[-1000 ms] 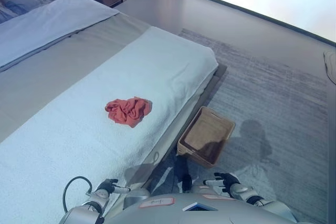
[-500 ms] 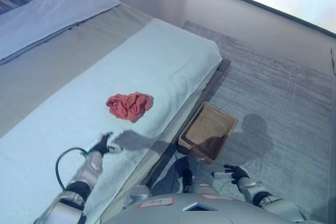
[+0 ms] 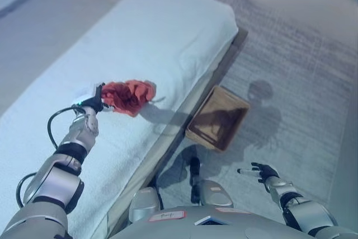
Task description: Put the clothes on the bed into the basket.
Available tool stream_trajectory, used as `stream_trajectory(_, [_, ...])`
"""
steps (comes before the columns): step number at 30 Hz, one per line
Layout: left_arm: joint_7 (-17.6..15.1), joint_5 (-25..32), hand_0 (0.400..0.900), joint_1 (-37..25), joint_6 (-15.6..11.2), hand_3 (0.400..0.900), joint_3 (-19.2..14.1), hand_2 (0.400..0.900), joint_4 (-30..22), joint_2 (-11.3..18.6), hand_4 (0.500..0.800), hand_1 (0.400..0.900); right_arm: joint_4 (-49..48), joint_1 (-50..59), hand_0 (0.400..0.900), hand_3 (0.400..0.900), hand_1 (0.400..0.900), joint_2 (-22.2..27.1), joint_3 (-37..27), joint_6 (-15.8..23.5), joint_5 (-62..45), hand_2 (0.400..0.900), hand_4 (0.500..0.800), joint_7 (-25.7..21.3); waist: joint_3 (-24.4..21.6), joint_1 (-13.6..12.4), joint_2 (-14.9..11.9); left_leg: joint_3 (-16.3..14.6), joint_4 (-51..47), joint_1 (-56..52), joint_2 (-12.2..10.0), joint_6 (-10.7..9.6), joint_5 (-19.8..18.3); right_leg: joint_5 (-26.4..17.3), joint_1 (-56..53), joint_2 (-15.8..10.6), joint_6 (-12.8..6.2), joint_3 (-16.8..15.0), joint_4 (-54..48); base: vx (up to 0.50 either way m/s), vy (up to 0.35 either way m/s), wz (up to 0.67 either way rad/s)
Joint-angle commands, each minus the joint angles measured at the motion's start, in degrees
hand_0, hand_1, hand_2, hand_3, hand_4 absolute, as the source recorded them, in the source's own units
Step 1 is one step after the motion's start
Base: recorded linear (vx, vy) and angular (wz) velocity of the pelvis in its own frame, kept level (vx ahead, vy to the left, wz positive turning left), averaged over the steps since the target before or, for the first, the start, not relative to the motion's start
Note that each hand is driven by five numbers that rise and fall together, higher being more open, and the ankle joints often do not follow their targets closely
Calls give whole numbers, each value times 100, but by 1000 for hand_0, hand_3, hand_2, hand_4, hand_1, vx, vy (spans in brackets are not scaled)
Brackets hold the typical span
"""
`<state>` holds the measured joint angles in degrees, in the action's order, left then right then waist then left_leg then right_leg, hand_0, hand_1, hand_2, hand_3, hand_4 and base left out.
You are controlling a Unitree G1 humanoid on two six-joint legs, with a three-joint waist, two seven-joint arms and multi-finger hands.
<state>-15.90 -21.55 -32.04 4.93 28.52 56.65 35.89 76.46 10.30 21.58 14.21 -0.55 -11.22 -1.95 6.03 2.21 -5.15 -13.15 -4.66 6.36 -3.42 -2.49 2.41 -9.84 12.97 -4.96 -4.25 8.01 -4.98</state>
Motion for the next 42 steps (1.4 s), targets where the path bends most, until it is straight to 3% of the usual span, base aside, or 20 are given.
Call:
stream_trajectory(1, [-421,187,900,-1430,-67,900,188,900,496,165,800,900,325,372,900,900,900,330,-58,119,-379,900,800,-337,182,92,174,98,-34,244,91,52,-101,255,-131,118,-357,90,-2,35,5,-9])
stream_trajectory(6, [-128,362,900,-2401,-58,900,840,900,1255,113,800,900,284,374,900,900,900,379,-98,165,-692,900,800,-459,449,266,102,61,-34,862,-3,1,92,116,458,141,-391,31,-2,18,9,-11])
stream_trajectory(15, [362,654,900,-2531,-157,900,1116,900,1675,-370,800,900,245,587,900,900,900,296,46,149,-742,900,800,-481,559,339,121,-8,-34,1075,-56,-42,104,75,737,166,-389,-48,-2,37,17,-11])
stream_trajectory(16, [439,670,543,-2522,-152,543,1148,543,1737,-446,586,543,258,694,900,900,900,332,66,134,-757,900,800,-489,545,336,130,-16,-34,1066,-57,-53,97,80,740,168,-388,-50,-2,32,9,-10])
stream_trajectory(17, [488,681,427,-2533,-174,427,1178,427,1761,-471,516,427,282,777,900,900,900,347,89,114,-749,900,800,-481,534,332,138,-27,-34,1053,-62,-60,86,87,739,173,-387,-60,-2,28,5,-11])
stream_trajectory(18, [511,720,400,-2548,-187,400,1180,400,1785,-514,500,400,304,871,900,900,900,366,118,107,-750,900,800,-480,519,321,147,-38,-34,1052,-70,-70,87,90,739,175,-383,-62,-2,24,3,-10])
stream_trajectory(24, [714,897,400,-2415,-198,400,1103,400,1923,-685,500,400,476,1275,900,900,900,479,215,13,-709,900,800,-431,419,274,213,-75,-34,1003,-80,-86,64,123,745,190,-363,-96,-2,13,-3,-6])
stream_trajectory(30, [549,931,400,-2311,-131,400,919,400,1978,-801,500,400,585,1449,900,900,900,512,241,-18,-683,900,800,-429,381,242,236,-74,-34,1008,-79,-82,68,143,764,207,-337,-95,-2,-2,-9,-1])
stream_trajectory(31, [350,1657,400,-2069,-209,400,340,400,1982,-890,500,400,610,1451,900,900,900,447,206,-1,-704,900,800,-441,378,212,225,-70,-34,1015,-72,-80,77,149,776,211,-321,-95,-2,-10,-29,4])
stream_trajectory(32, [349,1658,400,-2066,-208,400,337,400,1980,-889,500,400,610,1451,900,900,900,447,209,-1,-704,900,800,-441,377,216,228,-67,-34,1016,-73,-80,77,149,775,211,-321,-92,-2,-9,-41,5])
stream_trajectory(34, [-81,3196,400,-1628,-425,400,-714,400,1792,-1252,500,400,671,1504,900,900,900,336,99,-24,-763,900,800,-552,372,173,182,-50,-34,985,-75,-84,80,188,744,228,-277,-89,-2,-4,-55,3])
stream_trajectory(35, [-82,3196,400,-1625,-424,400,-715,400,1790,-1252,500,400,670,1503,900,900,900,336,100,-25,-763,900,800,-552,372,174,183,-49,-34,984,-75,-84,79,188,742,228,-277,-88,-2,1,-79,1])
stream_trajectory(36, [-84,4089,400,-1364,-698,400,-1134,400,1459,-1553,500,400,677,1520,900,900,900,239,48,-30,-804,900,800,-637,377,162,140,-44,-34,918,-83,-85,62,220,683,243,-245,-92,-2,7,-62,-3])
stream_trajectory(40, [-34,4686,400,-1055,-868,400,-1297,400,1241,-1868,500,400,635,1538,900,900,900,74,64,-2,-829,900,800,-735,375,145,123,-77,-34,745,-92,-87,18,281,531,266,-200,-107,-2,13,-42,-7])
stream_trajectory(42, [-21,5050,400,-881,-970,400,-1318,400,1132,-2171,500,400,615,1552,900,900,900,-45,107,2,-822,900,800,-809,326,142,139,-133,-34,572,-99,-83,-39,334,394,285,-164,-132,-2,29,-38,-14])
